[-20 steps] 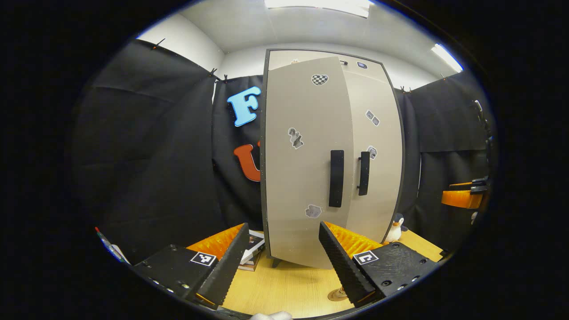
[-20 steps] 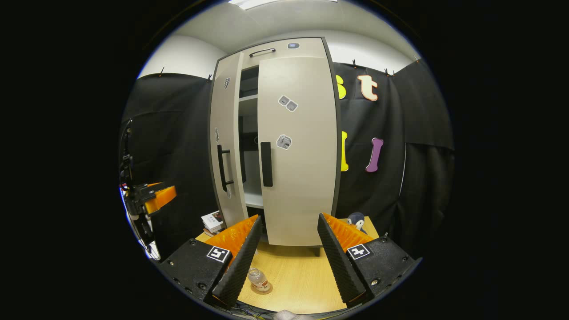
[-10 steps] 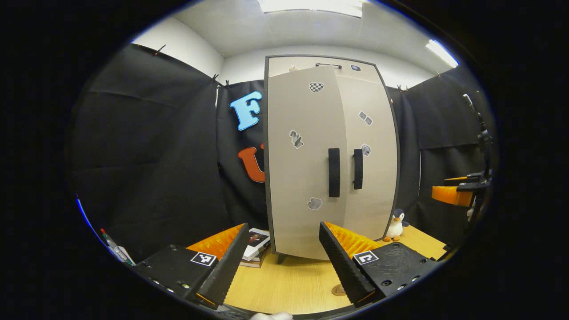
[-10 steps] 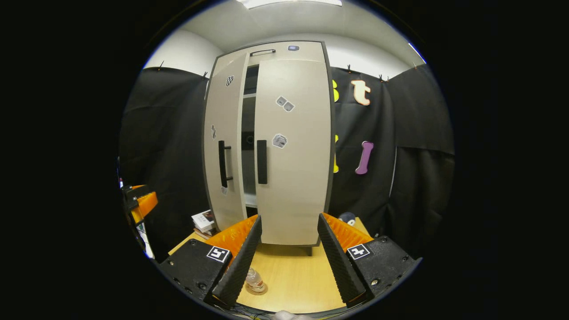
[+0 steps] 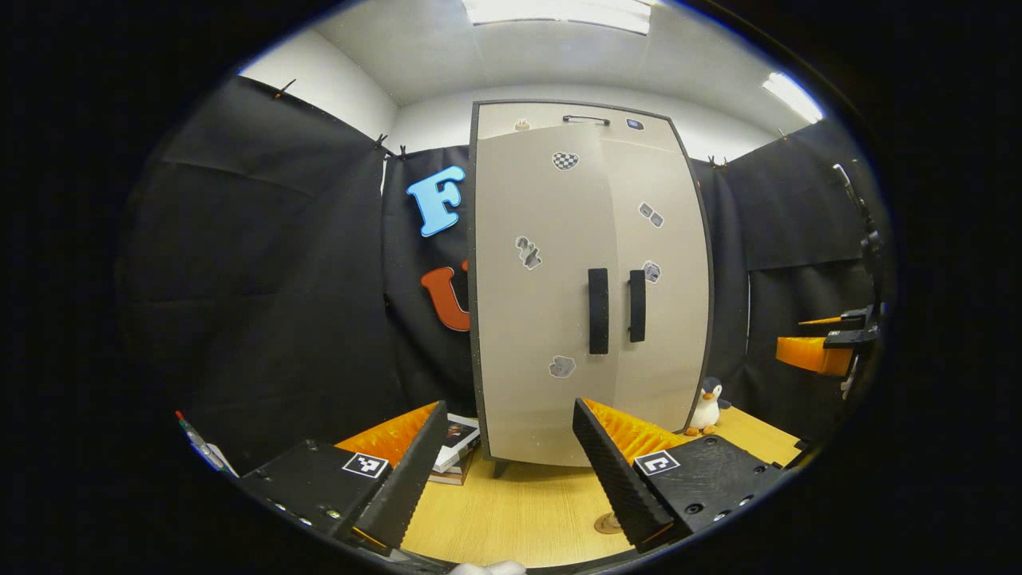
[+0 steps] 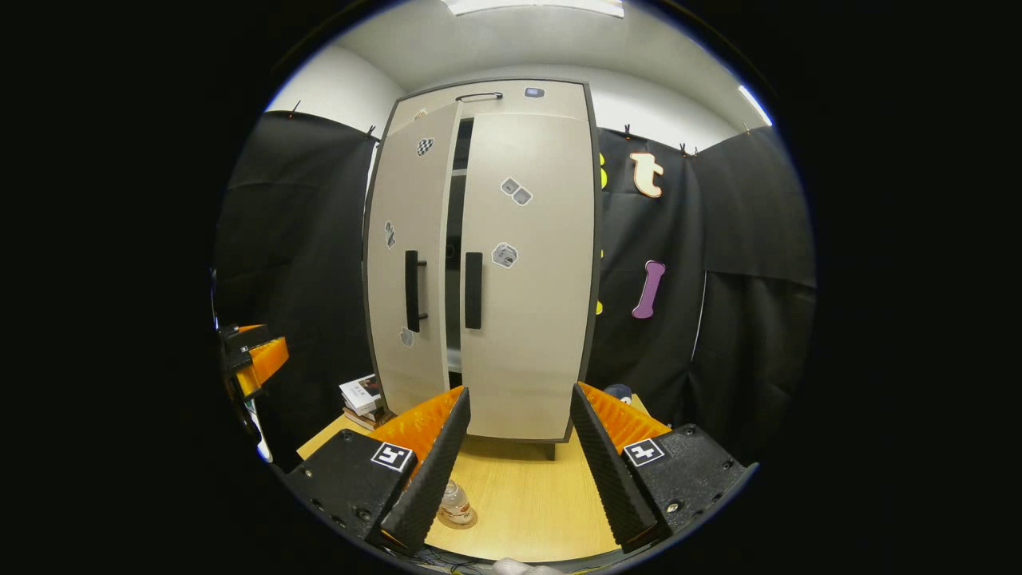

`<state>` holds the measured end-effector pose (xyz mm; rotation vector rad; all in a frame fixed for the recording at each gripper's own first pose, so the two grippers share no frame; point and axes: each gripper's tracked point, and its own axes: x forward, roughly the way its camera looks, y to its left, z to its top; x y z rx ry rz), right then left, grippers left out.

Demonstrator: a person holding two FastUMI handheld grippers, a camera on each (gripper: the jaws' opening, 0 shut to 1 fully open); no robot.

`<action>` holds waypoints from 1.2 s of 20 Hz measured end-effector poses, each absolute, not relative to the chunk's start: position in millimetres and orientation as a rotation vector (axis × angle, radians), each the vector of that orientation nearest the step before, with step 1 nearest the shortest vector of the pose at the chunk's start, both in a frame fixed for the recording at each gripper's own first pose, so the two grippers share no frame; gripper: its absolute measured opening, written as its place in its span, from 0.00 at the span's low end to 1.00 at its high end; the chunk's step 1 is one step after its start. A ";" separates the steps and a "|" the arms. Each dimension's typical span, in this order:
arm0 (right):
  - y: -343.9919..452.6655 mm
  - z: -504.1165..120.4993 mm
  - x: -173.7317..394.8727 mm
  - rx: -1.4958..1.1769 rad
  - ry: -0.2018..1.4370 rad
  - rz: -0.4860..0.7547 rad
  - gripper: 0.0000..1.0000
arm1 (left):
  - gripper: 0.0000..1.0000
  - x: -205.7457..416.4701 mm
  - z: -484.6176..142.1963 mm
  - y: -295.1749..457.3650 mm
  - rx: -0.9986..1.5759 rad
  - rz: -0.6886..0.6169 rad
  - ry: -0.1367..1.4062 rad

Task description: Grasp the bottle in the cabinet with the left hand and place it on the coaster, then close the right door with the right hand and the left door with the left hand.

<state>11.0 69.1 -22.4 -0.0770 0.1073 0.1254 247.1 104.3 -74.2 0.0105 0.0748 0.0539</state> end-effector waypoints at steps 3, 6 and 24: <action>70.8 -20.0 13.8 -0.095 0.104 0.126 0.78 | 0.96 251.5 -75.9 110.7 0.003 0.063 0.076; 71.6 -20.9 16.2 -0.098 0.106 0.120 0.78 | 0.96 256.6 -74.3 113.3 0.004 0.060 0.069; 66.9 -11.8 44.9 -0.118 0.092 0.081 0.78 | 0.96 297.5 -78.6 102.2 0.013 0.014 0.074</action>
